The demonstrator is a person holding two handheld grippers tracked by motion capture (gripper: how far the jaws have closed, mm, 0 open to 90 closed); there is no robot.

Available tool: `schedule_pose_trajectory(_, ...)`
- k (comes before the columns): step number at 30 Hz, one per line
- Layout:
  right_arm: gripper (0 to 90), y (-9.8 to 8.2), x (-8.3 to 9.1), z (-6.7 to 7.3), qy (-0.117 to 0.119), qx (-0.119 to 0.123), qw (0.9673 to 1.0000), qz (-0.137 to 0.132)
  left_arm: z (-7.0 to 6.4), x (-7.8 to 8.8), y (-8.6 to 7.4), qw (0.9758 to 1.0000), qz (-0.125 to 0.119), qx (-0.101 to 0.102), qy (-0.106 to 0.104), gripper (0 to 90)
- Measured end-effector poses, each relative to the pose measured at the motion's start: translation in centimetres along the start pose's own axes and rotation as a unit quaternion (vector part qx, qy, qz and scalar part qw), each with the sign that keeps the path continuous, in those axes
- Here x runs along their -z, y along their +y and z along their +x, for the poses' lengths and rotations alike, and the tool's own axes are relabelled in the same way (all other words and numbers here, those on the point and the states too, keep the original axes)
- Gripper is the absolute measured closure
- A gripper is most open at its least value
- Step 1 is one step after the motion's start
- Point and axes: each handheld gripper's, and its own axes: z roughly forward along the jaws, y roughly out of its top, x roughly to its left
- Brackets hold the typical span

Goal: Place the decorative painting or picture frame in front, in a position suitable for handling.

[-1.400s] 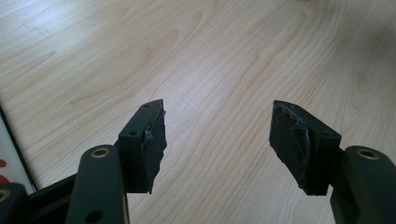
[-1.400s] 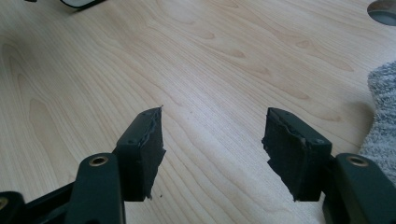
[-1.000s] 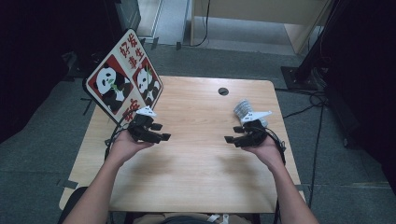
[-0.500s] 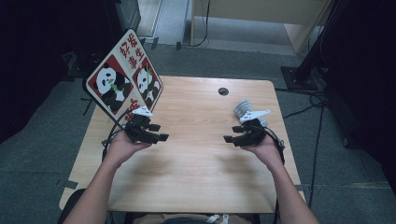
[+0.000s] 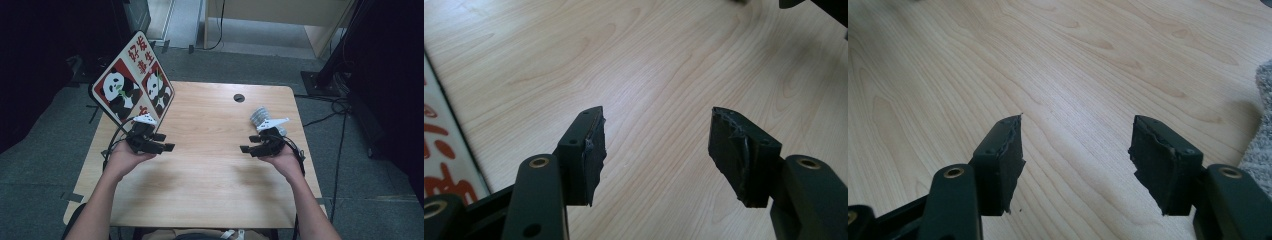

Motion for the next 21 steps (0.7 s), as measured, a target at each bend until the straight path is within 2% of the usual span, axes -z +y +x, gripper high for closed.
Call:
schedule_pose_trajectory(6,36.4,-0.1,-0.1,-0.1,-0.004,-0.001,1.0000,0.008,0.2,1.0,-0.7,0.9999,0.003,-0.001,0.012,39.3)
schedule_pose_trajectory(17,36.4,0.0,-0.3,-0.1,-0.001,-0.001,1.0000,0.007,0.5,2.2,-1.7,0.9999,-0.002,0.015,0.004,39.2)
schedule_pose_trajectory(21,36.4,0.2,-0.5,-0.1,0.002,0.000,1.0000,0.010,0.6,2.8,-2.1,0.9997,-0.005,0.020,0.010,39.3)
